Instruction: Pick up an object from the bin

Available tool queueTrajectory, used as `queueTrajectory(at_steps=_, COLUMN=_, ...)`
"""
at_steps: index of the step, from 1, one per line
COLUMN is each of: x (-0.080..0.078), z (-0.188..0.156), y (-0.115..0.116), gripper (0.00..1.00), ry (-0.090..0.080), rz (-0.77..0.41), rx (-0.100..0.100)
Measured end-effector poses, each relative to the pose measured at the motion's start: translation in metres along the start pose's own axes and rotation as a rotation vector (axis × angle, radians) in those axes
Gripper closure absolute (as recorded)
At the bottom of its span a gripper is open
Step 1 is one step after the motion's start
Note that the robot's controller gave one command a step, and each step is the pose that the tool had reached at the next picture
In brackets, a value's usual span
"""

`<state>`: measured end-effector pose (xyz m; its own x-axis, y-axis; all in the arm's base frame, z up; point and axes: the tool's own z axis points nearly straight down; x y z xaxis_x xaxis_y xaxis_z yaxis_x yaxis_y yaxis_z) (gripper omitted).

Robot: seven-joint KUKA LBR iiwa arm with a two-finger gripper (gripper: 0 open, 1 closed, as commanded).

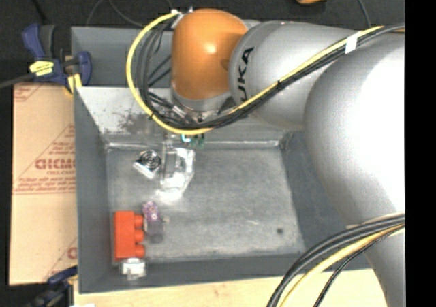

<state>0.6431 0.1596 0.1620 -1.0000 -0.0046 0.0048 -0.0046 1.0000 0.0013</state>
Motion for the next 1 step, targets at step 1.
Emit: queueTrajectory(at_steps=1, x=0.0108, z=0.0458, y=-0.0362, gripper=0.00, ry=-0.014, rz=-0.318, rx=0.000)
